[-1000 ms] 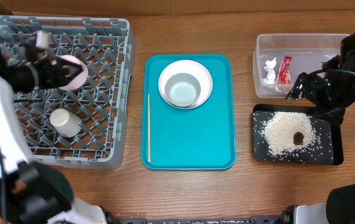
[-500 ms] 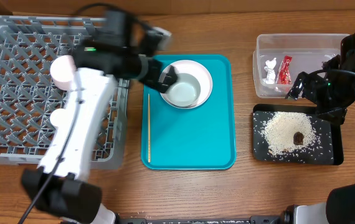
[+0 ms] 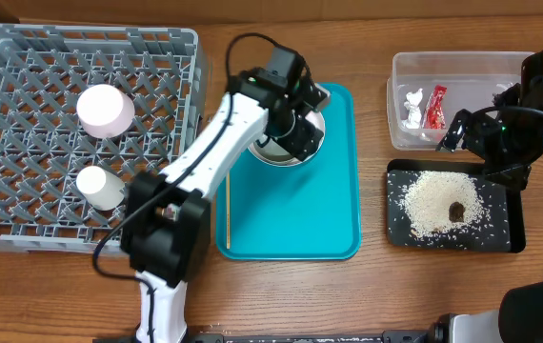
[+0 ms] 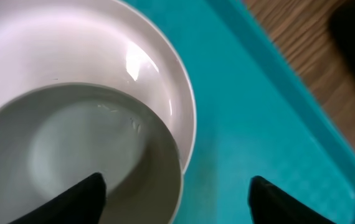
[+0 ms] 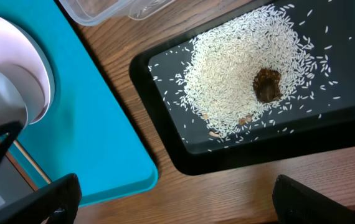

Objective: Sort waste into correct bins and load items into the dishwasher
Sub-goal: 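Reach left gripper to the bowl on the plate and grip its rim, then carry the bowl with left gripper and place it in the dish rack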

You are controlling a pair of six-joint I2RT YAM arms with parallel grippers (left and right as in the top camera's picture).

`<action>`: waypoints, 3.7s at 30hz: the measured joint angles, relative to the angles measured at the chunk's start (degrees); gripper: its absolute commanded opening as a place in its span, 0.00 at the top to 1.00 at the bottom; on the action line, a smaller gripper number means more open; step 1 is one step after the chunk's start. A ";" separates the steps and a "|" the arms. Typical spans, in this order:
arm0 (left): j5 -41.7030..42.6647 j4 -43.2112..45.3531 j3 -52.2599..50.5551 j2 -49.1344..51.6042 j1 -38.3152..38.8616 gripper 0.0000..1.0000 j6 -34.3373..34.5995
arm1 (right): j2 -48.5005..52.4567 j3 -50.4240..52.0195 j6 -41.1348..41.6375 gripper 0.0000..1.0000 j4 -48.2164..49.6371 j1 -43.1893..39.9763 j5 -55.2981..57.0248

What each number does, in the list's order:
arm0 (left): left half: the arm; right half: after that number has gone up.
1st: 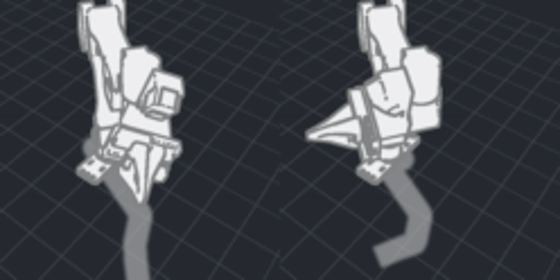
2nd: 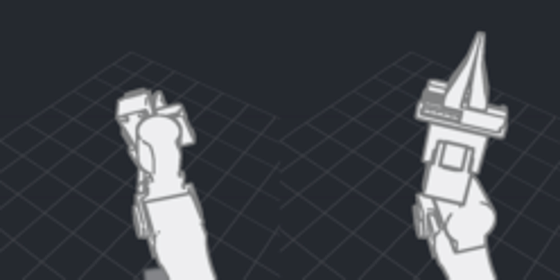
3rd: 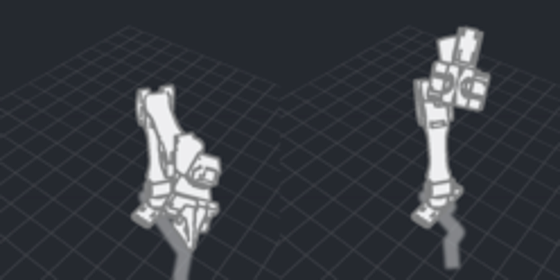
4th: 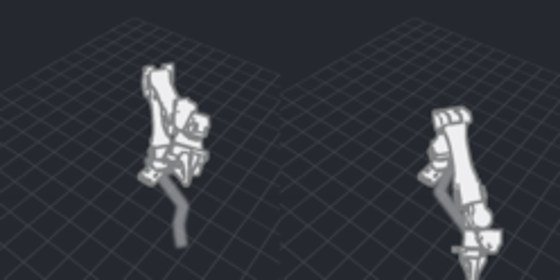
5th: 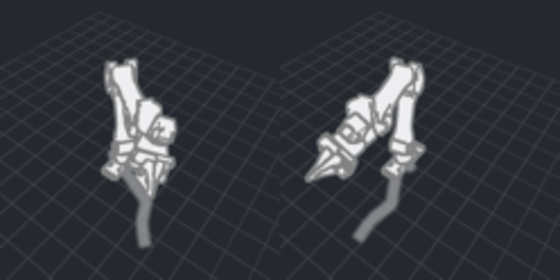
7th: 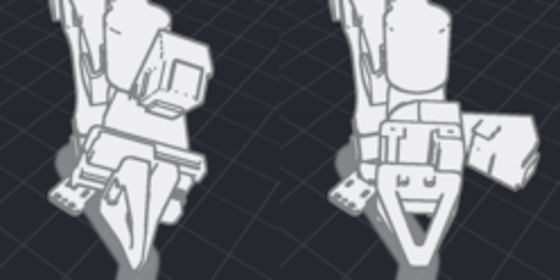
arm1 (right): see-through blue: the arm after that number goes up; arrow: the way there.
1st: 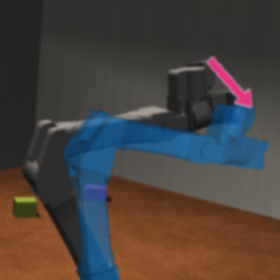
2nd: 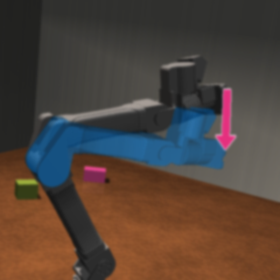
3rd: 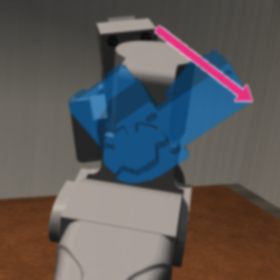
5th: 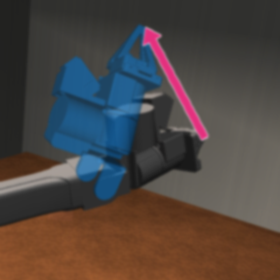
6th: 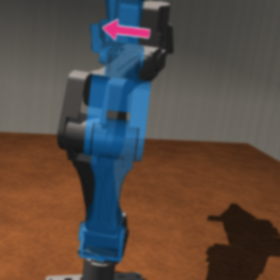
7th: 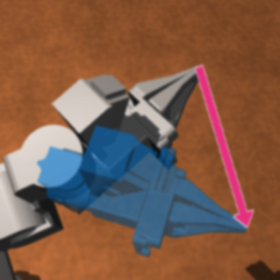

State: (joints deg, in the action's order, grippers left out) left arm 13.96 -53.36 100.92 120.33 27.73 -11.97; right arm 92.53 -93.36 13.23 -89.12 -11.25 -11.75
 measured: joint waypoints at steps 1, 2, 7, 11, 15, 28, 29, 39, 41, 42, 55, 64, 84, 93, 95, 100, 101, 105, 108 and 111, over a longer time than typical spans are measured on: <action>-0.76 0.00 0.00 0.87 0.22 0.36 0.15 | 0.00 0.00 0.02 0.00 -0.02 0.00 0.02; -1.53 -0.02 0.00 1.70 0.44 0.38 0.31 | 0.00 0.00 0.02 0.00 -0.02 0.00 0.00; -3.69 -0.61 -0.02 3.78 1.18 0.55 0.50 | 0.00 0.00 0.02 0.00 -0.02 0.00 0.00; -4.26 -0.63 0.00 3.82 1.49 0.55 1.16 | 0.00 0.00 0.02 0.00 -0.04 0.00 0.02; -4.68 -0.74 0.00 3.82 1.57 0.54 1.64 | 0.00 0.00 0.02 0.00 -0.09 0.00 0.02; -6.78 0.02 -1.44 3.89 2.21 0.55 2.91 | 0.00 0.00 0.02 0.00 -0.31 0.00 0.00; -6.95 0.00 -1.75 3.89 2.23 0.56 2.95 | 0.00 0.00 0.02 0.00 -0.31 0.00 0.00; -7.85 -0.22 -3.08 3.89 2.29 0.83 3.39 | 0.00 0.00 0.02 0.00 -0.46 0.00 -0.02; -7.96 -0.24 -3.08 3.89 2.29 0.92 3.52 | 0.00 0.00 0.00 0.00 -0.48 0.00 0.00; -8.02 -0.17 -3.08 3.89 2.29 0.96 3.54 | 0.00 0.00 0.02 0.00 -0.48 0.00 0.02; -9.40 -7.21 3.54 3.87 1.86 0.96 4.83 | 0.00 0.00 0.02 0.00 -0.87 0.00 0.00; -4.48 -13.31 17.31 0.96 -5.18 0.96 7.61 | 0.00 0.00 0.00 0.00 -0.90 0.00 0.00; 46.03 -15.89 20.04 0.07 -38.12 0.96 -0.28 | 0.00 0.00 0.02 0.00 -0.90 0.00 0.00; 56.83 -16.13 20.02 9.44 -40.92 0.96 -0.74 | 0.00 0.00 0.00 0.00 -0.92 0.00 0.00; 58.12 -16.70 20.02 11.30 -41.51 0.96 -0.92 | 0.00 0.00 0.00 0.00 -0.94 0.00 0.00; 60.85 -18.23 20.04 12.35 -43.52 0.96 -1.77 | 0.00 0.00 0.02 0.00 -1.05 0.00 0.02; 60.85 -18.53 20.04 12.35 -44.04 0.96 -1.79 | 0.00 0.00 0.02 0.00 -1.03 0.00 0.00; 59.87 -20.59 20.06 12.35 -46.53 0.96 -2.16 | 0.00 0.00 0.02 0.00 -1.05 0.00 0.00; 57.81 -22.99 20.06 12.48 -48.19 0.86 -3.23 | 0.00 0.00 0.00 0.00 -1.09 0.00 0.02; 55.47 -25.79 20.09 12.48 -49.77 0.72 -4.48 | 0.00 0.00 0.00 0.00 -1.18 0.00 0.02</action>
State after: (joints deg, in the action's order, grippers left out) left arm 69.43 -79.15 121.01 132.81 -22.04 -16.45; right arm 92.53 -93.36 13.23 -90.30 -11.25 -11.73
